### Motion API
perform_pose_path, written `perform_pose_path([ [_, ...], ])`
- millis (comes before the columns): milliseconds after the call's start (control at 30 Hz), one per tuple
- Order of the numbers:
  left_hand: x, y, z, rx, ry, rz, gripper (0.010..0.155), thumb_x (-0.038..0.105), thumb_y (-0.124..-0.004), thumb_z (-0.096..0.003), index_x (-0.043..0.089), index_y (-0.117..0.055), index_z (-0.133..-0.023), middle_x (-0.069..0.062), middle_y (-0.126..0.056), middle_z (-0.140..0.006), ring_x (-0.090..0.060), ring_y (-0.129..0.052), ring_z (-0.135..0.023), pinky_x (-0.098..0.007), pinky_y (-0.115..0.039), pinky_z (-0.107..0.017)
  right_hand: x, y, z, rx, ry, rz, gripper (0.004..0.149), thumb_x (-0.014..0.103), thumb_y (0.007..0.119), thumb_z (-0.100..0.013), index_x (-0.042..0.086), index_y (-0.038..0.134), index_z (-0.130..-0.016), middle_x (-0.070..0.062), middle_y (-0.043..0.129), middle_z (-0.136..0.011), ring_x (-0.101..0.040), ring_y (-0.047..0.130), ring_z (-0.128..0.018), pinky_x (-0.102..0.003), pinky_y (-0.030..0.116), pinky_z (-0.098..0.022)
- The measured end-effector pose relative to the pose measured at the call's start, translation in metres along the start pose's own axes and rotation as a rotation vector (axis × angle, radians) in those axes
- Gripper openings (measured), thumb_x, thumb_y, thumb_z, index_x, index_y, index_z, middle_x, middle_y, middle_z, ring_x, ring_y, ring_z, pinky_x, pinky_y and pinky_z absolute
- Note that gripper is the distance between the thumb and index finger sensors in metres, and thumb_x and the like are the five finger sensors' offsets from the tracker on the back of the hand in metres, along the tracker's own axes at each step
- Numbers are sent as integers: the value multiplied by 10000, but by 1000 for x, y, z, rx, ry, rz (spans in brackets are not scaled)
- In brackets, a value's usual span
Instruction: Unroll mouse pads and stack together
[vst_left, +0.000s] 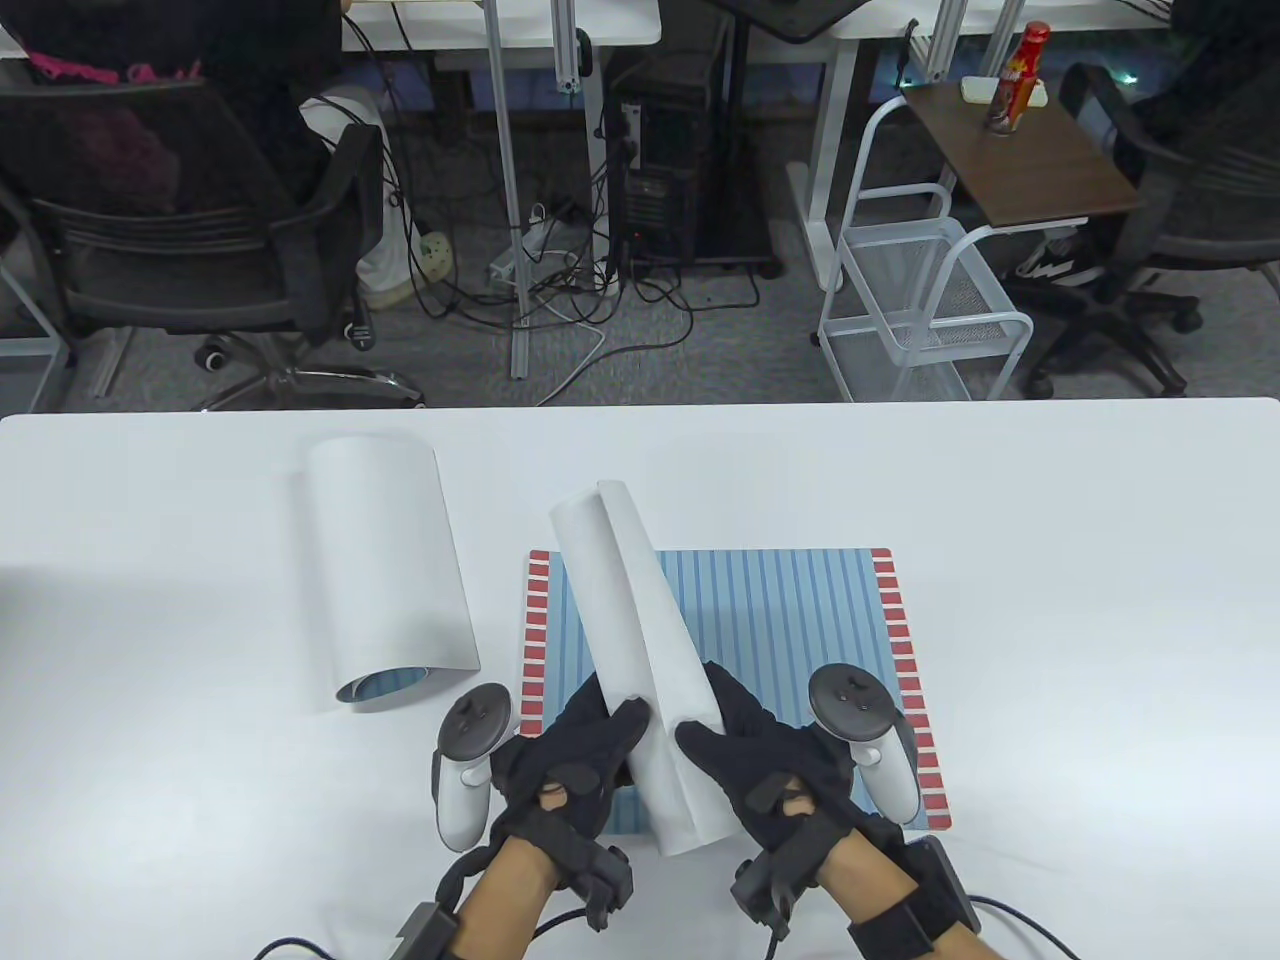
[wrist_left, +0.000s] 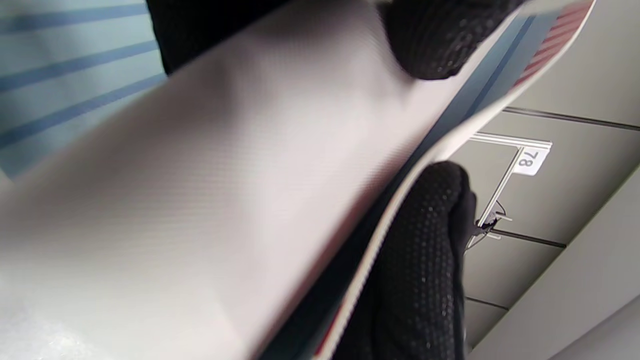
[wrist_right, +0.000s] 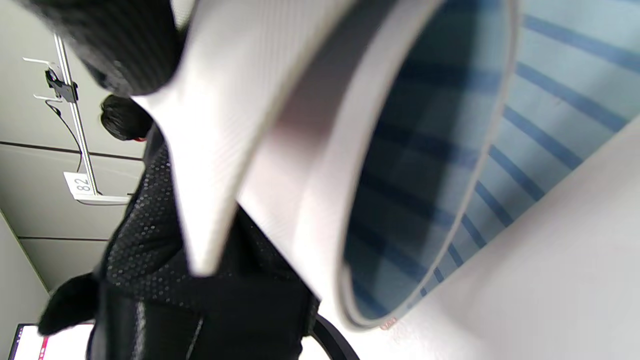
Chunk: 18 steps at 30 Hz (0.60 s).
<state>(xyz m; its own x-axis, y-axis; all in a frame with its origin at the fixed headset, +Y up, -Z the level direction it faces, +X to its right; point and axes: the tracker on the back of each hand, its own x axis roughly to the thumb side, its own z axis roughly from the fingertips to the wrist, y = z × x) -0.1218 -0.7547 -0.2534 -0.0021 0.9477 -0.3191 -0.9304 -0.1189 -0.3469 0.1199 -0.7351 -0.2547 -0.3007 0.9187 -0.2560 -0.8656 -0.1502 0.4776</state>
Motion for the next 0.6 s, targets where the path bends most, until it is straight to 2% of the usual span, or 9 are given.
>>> perform_pose_path([
  [167, -1, 7, 2, 68, 15, -39, 740, 480, -745, -487, 180, -387, -1062, 3, -708, -994, -280, -943, -796, -377, -845, -584, -5, -13, 1, -12, 13, -39, 768, 593, 692, -398, 299, 329, -1008, -72, 484, -1067, -321, 733, -894, -475, 692, -628],
  [300, -2, 9, 1, 70, 22, -27, 733, 474, -746, -486, 181, -398, -1061, 4, -718, -987, -276, -953, -783, -373, -852, -575, -9, -25, 1, -4, 47, -96, 801, 647, 668, -376, 282, 344, -1010, -98, 531, -1059, -343, 779, -878, -485, 726, -602],
  [367, -3, 8, 0, 58, 28, -15, 736, 475, -740, -487, 179, -390, -1063, 4, -713, -992, -278, -951, -783, -372, -851, -575, -10, -31, 1, -37, 75, -109, 715, 548, 706, -419, 288, 384, -1003, -95, 593, -1035, -333, 837, -832, -473, 763, -567],
  [467, -7, 7, -1, 30, 44, 24, 751, 484, -728, -491, 181, -359, -1070, -1, -690, -1007, -282, -938, -793, -374, -841, -583, -8, -36, 4, -94, 85, -58, 598, 390, 695, -458, 317, 433, -991, -82, 668, -1000, -314, 905, -770, -448, 808, -518],
  [600, -14, 6, -4, -16, 65, 92, 778, 502, -689, -501, 186, -275, -1079, -21, -610, -1066, -308, -886, -851, -401, -808, -619, 5, -35, 10, -191, 30, 33, 541, 307, 692, -460, 325, 516, -971, -88, 763, -940, -290, 976, -679, -420, 851, -453],
])
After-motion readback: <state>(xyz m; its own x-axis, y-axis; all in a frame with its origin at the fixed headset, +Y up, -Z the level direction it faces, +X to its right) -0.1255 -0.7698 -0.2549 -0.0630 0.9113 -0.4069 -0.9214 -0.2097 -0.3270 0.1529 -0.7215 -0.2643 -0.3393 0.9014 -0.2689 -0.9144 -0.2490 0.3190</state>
